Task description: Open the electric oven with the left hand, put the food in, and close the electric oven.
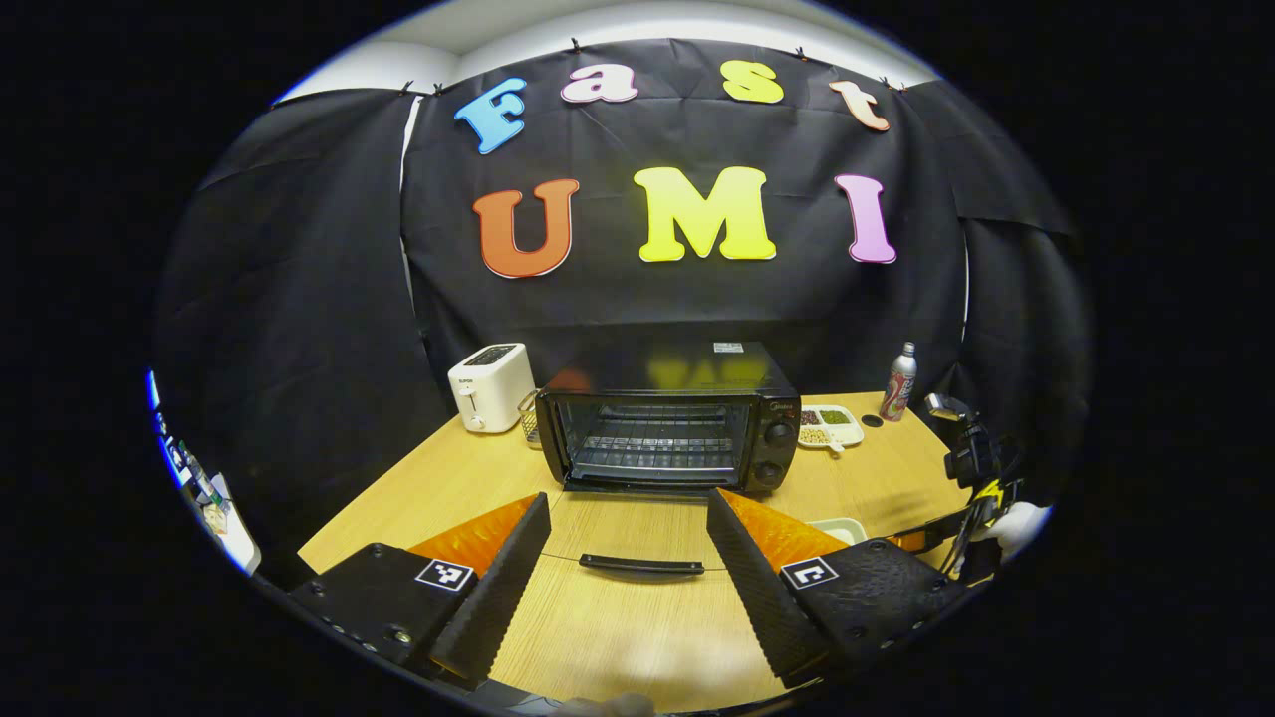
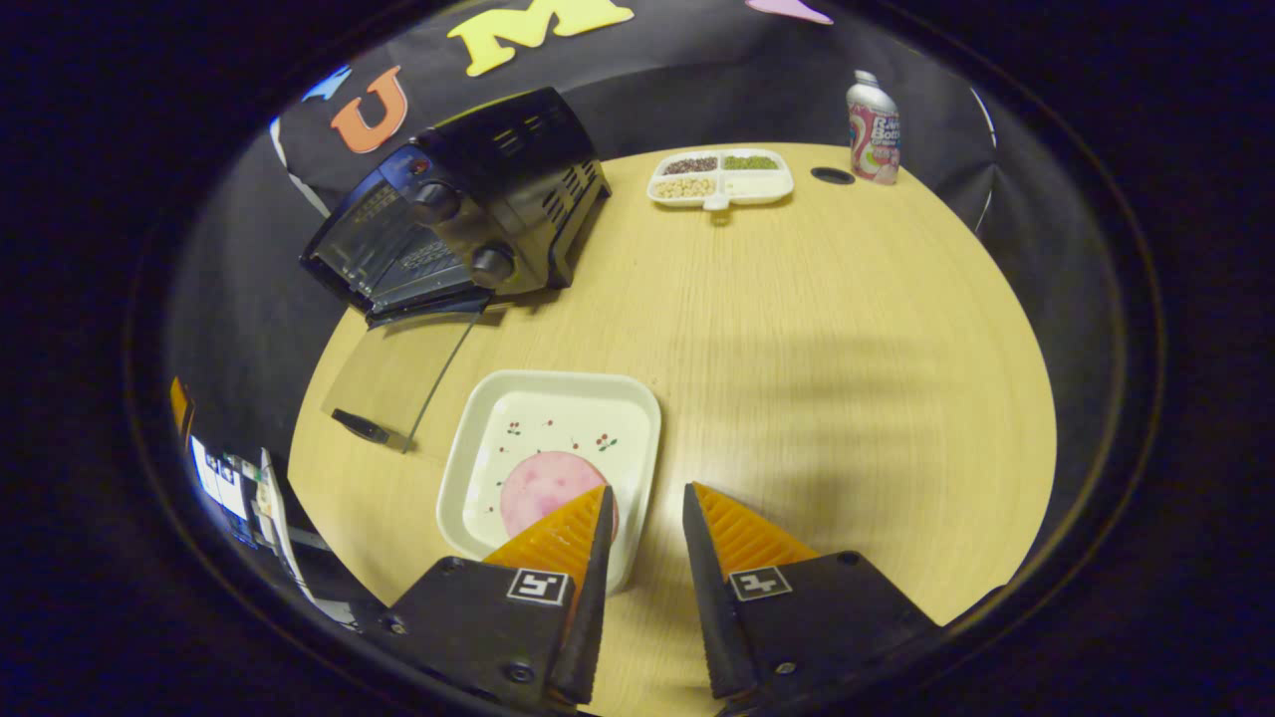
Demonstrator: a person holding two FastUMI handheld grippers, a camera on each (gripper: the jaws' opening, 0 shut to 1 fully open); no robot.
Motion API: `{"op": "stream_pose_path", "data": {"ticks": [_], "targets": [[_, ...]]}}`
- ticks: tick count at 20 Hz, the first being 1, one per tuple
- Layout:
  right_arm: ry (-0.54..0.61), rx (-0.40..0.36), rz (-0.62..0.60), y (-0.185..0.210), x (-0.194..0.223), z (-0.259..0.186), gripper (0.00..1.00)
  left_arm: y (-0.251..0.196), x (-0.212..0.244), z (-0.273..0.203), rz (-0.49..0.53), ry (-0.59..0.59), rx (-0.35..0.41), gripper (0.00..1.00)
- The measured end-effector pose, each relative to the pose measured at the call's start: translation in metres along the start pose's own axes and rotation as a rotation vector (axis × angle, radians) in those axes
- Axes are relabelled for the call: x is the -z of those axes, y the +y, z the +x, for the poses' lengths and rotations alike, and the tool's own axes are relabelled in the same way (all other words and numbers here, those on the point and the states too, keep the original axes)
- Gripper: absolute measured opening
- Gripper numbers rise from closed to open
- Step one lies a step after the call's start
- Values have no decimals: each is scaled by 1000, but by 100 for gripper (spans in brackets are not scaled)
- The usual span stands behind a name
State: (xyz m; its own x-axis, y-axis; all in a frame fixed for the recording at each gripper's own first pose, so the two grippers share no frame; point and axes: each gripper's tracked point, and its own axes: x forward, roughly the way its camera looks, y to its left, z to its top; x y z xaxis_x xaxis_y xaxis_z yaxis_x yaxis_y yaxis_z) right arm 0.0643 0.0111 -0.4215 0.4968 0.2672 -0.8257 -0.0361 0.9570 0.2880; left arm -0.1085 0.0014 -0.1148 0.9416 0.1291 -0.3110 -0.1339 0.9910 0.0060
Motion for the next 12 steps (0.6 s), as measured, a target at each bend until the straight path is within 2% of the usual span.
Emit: {"op": "stream_pose_path", "data": {"ticks": [3,6,7,10,11,12], "targets": [[48,-4,32,0,-2,5,26,0,-5,-8,-7,-19,-14,96],[125,46,13,-3,-3,5,14,7,4,-6,-37,-3,-45,97],[150,56,9,-2,-3,7,18,9,3,-7,-48,-4,-46,97],[199,85,47,-1,-6,10,5,15,2,-5,-56,-22,-44,97],[211,88,50,-2,-6,10,3,16,3,-5,-52,-25,-39,97],[223,88,47,-2,-6,10,5,15,2,-3,-49,-32,-28,97]]}}
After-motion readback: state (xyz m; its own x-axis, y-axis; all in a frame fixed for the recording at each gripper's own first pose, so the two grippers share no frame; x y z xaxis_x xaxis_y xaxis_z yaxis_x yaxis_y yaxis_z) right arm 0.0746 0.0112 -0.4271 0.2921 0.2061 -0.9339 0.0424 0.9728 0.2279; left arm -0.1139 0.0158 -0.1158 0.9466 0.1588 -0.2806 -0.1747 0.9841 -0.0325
